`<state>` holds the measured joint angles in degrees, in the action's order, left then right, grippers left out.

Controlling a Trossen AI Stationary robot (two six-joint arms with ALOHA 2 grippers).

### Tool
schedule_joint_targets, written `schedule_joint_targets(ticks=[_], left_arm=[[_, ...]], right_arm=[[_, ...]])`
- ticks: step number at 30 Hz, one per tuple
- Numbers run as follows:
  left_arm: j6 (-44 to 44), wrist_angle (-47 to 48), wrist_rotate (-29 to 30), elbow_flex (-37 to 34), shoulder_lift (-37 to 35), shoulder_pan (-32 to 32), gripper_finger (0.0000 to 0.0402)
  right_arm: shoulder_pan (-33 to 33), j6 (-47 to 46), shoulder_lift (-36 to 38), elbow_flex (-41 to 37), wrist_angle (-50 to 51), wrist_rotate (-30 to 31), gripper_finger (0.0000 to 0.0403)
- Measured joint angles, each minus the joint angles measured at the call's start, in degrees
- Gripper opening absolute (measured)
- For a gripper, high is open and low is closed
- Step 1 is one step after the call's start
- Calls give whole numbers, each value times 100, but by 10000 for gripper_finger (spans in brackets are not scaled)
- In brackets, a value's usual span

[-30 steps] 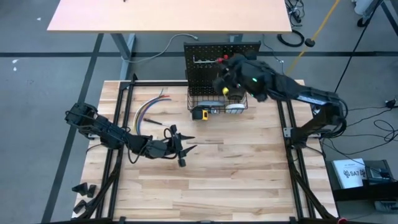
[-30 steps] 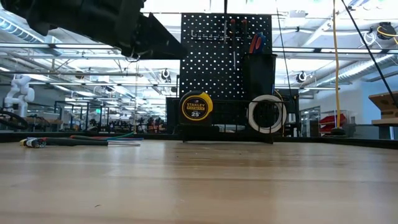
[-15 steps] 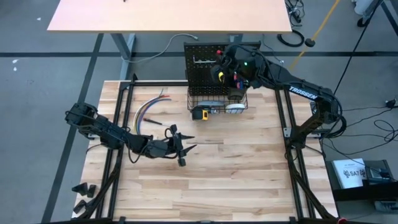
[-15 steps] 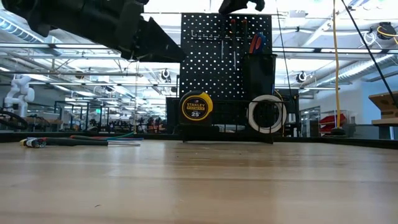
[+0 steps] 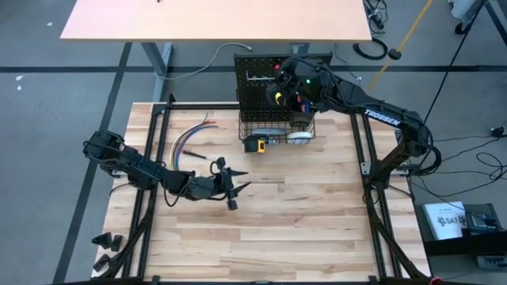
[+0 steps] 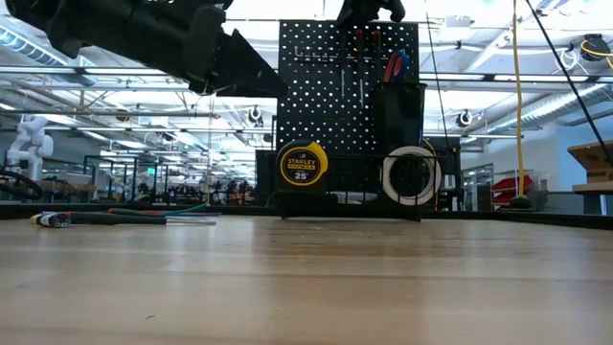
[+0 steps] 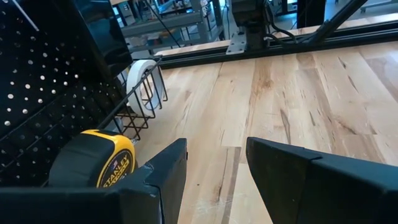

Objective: Hang tools onto peg board
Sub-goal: Hang the black screwdriver on the pegboard

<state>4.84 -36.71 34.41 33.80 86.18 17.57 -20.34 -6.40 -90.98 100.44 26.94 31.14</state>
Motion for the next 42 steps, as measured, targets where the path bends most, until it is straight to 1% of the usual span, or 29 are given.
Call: schedule_joint_targets(ticks=[2, 7, 10, 12, 17, 22, 26, 28, 30, 33, 35, 37, 39, 40, 42], left_arm=[[0, -2, 0, 0, -1, 1, 173], [0, 0, 0, 0, -1, 1, 173], [0, 0, 0, 0, -1, 1, 173], [0, 0, 0, 0, -1, 1, 173], [0, 2, 0, 0, -1, 1, 173], [1, 101, 0, 0, -1, 1, 173], [-7, 425, -47, 0, -1, 1, 173], [-33, 779, -306, 0, -1, 1, 173], [-310, 1363, -636, 3, -9, -7, 173], [-933, 2654, -1218, 177, -18, -95, 173], [-1493, 3682, -1452, 405, -21, -188, 173], [-2055, 4709, -1500, 628, -23, -290, 173], [-2502, 5543, -1409, 820, -23, -389, 173], [-2668, 5809, -1298, 890, -24, -431, 173], [-2939, 6063, -1046, 928, -27, -495, 173]], right_arm=[[2, 33, -2, 0, 2, 1, 67], [0, 149, -2, 0, -4, 20, 153], [0, 193, -2, 0, -9, 18, 187], [2, 286, -2, 0, -19, 23, 201], [15, 492, 86, -2, -102, 37, 214], [17, 558, 295, -2, -161, 50, 210], [40, 551, 480, -2, -128, 35, 209], [114, 524, 578, -2, -145, 14, 208], [242, 521, 647, -2, -121, -190, 208], [485, 519, 673, -2, 23, -862, 208], [667, 515, 673, -2, 210, -1419, 208], [860, 457, 673, -2, 495, -1950, 208], [1069, 387, 648, -2, 875, -2365, 208], [1181, 354, 635, -2, 1129, -2501, 208], [1435, 251, 589, -29, 1646, -2550, 208]])
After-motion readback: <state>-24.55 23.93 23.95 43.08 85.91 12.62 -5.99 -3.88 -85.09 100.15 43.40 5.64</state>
